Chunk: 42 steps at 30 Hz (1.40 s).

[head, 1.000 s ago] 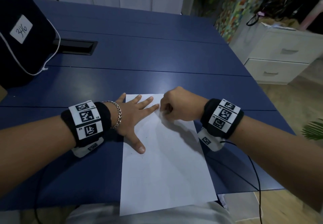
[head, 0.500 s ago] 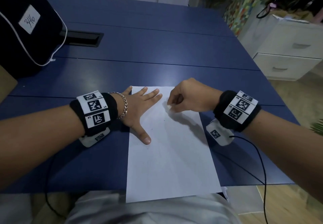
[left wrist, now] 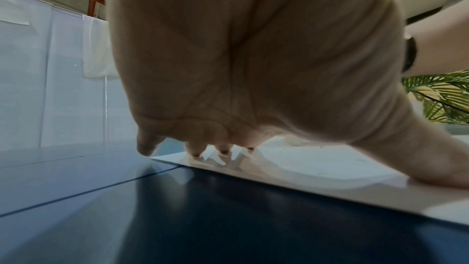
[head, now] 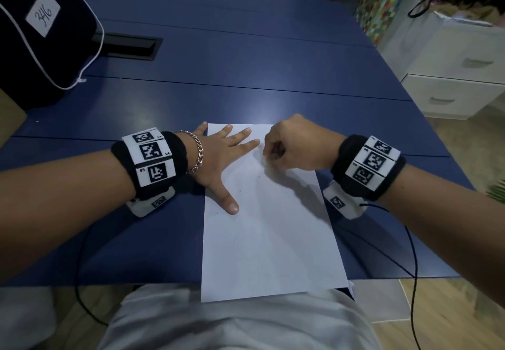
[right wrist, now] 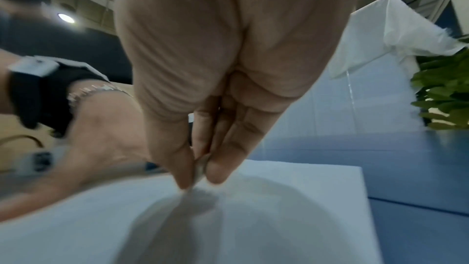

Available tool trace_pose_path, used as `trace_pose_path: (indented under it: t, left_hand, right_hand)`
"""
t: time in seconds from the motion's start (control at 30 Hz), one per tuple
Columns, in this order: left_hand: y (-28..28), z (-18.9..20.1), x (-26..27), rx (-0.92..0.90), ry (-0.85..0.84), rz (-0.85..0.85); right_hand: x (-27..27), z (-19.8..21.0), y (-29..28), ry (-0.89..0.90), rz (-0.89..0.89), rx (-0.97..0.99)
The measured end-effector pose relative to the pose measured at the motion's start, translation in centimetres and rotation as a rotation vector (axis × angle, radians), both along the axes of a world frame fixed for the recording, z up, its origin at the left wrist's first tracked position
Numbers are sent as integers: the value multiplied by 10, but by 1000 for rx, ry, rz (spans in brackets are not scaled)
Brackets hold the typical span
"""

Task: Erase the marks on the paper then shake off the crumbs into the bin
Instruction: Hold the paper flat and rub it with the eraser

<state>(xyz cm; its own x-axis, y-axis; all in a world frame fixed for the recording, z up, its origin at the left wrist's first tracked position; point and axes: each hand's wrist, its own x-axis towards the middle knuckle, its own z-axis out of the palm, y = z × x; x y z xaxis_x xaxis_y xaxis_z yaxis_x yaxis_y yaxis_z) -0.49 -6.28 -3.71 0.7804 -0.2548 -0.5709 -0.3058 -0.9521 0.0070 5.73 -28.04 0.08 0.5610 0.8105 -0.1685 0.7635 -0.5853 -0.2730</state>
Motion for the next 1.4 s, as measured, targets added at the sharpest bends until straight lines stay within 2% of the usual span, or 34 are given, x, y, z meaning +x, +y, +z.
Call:
trace_pose_path:
  t: [0.13,0.33,0.47,0.67,0.87,1.17,1.23,1.33,1.4]
  left_hand:
    - [1,-1,0,-12,2,7]
    - [-1,0,0,2,-7,6]
    - [-1,2,-1,-4,-14,15]
    - [7,2,-20,-6,-193,85]
    - [25,0,-38,-30,-67,135]
    - [12,-6,-33,-48,-39,173]
    - [12,-5,-32,-55,-32,171]
    - [11,-5,-31,-40,-23,175]
    - [10,-4,-31,-30,-21,177]
  right_hand:
    - [-30,0,-4,186,161,-114]
    - [-11,1,-5,47,49,-14]
    - [-38,1,-8,194,147,-129]
    - [-23,4,-13,226,8,-5]
    - [-4,13,5,120,-55,76]
    - [4,-3,31,-21,27,19]
    - [-1,-2,28,15,63,-17]
    - [-8,3,23,188,125,-133]
    - [-3,2,25,166,106,-110]
